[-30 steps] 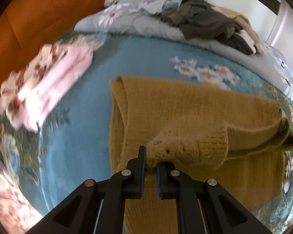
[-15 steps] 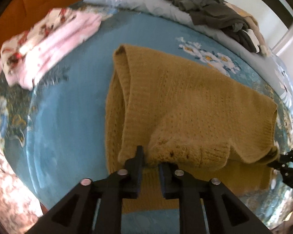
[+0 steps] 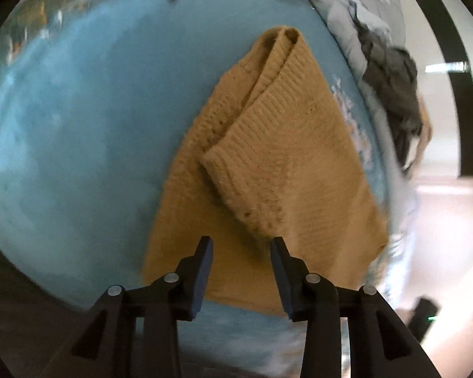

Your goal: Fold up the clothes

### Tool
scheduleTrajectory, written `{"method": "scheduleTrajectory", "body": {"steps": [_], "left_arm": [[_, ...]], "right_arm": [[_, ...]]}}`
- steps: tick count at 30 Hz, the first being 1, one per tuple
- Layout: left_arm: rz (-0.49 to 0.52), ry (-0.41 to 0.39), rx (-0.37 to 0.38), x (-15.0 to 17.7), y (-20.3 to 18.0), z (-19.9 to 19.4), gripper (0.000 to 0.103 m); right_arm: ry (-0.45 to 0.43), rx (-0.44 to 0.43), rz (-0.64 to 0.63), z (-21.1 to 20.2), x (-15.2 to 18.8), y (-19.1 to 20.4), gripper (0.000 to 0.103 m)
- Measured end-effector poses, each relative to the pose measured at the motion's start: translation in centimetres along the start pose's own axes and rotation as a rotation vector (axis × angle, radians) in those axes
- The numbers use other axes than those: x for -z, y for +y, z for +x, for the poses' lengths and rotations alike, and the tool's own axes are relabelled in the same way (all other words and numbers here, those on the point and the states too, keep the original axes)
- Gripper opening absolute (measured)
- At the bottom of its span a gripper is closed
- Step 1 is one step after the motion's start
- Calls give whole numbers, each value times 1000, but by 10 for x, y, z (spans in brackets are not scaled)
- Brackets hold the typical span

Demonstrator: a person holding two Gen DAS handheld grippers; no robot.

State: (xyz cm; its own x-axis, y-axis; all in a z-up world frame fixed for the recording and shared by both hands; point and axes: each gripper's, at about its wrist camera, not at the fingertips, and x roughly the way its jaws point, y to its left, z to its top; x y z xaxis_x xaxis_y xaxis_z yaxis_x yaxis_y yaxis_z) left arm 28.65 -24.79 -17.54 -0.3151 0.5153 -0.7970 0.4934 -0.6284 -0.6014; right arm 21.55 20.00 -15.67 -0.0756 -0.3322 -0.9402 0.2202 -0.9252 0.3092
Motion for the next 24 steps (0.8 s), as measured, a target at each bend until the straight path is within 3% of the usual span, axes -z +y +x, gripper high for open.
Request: {"method": "scheduleTrajectory", "body": {"steps": [4,6,11,13,16,21,24], "left_arm": [[-44,10,31,-5,-2,11,45],[-49,15,30,-8,-4,16,45],[-59,10,39,-9,-8,21,40],[-57,1,41,-8,-10,20,26],[-51,-18,43,-8,-11,16,16],[-32,-46,27,-5,-17,8,12],[-29,-48,36,-1,-21,0,11]], "right_arm": [[-11,-163,302,7,12,-42,29],[-12,-214,388,11,20,-48,29],[18,-270,488,23,32,-56,30],[34,-297,525,26,38,-60,30],[52,-325,552,31,43,-65,30],[14,-389,629,39,40,-64,36],[-26,-345,642,33,35,-63,33]]}}
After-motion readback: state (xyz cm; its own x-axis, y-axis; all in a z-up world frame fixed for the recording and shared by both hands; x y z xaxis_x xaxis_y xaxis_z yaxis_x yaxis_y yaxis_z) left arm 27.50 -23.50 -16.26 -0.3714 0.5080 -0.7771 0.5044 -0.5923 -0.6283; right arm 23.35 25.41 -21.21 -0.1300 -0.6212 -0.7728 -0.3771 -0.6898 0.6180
